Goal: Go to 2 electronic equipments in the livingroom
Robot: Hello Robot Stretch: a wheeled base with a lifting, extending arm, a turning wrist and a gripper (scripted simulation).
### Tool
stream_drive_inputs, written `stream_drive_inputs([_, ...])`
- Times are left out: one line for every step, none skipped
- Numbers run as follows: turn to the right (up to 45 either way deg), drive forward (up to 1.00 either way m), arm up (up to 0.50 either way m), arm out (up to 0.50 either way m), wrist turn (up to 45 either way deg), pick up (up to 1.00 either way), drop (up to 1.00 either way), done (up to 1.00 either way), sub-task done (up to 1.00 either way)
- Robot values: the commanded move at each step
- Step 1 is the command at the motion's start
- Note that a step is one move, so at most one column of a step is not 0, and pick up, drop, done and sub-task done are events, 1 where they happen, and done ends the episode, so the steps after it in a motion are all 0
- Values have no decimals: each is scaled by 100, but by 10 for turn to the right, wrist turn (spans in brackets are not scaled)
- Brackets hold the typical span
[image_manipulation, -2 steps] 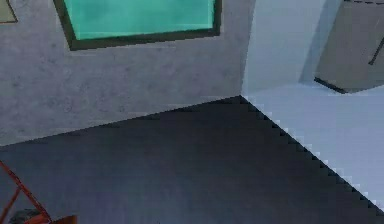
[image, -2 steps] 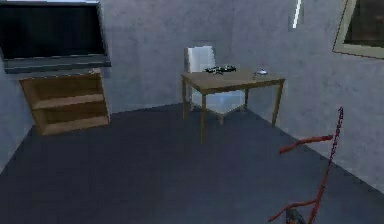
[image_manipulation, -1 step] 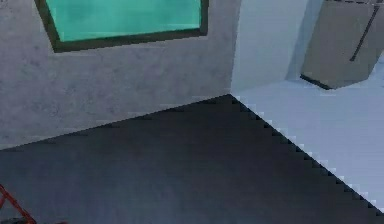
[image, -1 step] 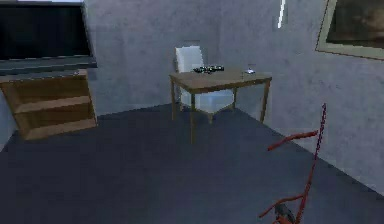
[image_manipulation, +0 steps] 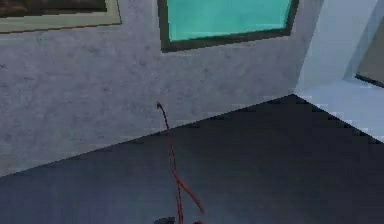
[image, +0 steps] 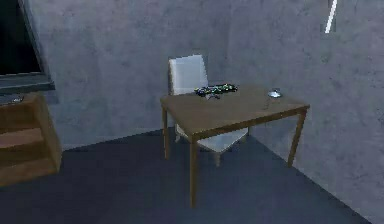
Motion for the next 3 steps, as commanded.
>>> stream_drive_inputs([0, 90, 0, 0, 0, 0, 0, 0, 0])
stream_drive_inputs([120, 0, 0, 0, 0, 0, 0, 0, 0])
stream_drive_inputs([0, 0, 0, 0, 0, 0, 0, 0, 100])
